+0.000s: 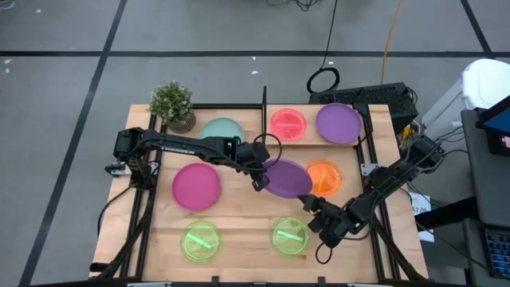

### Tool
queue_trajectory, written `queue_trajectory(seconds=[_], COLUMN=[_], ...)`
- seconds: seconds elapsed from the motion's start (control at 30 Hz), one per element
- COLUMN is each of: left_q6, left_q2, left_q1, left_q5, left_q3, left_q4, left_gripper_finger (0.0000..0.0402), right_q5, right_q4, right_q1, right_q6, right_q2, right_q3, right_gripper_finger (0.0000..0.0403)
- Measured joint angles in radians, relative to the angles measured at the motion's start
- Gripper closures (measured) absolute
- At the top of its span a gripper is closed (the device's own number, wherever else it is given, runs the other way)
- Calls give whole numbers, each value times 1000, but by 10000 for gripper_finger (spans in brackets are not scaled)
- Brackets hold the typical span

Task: Place and stack plates onto a shelf
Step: Stack the big violet plate on top of the big violet plate

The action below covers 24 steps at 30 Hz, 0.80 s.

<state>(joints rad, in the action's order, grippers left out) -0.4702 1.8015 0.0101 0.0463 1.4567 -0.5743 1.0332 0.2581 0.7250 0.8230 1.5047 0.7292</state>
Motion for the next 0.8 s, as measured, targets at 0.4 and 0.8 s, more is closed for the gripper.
queue_trajectory(seconds=[0.4,0.8], left_q6=[-9,-11], left_q2=[-1,-2], left_q1=[2,2], left_q5=[8,-36], left_q3=[0,0], left_q4=[-5,-5], left_gripper_finger=[384,368], right_q5=[9,-5], right_q4=[17,39], right_q1=[-27,-44], right_q6=[-19,-36], right_q2=[1,1], right_q3=[-1,-1], right_gripper_finger=[394,375])
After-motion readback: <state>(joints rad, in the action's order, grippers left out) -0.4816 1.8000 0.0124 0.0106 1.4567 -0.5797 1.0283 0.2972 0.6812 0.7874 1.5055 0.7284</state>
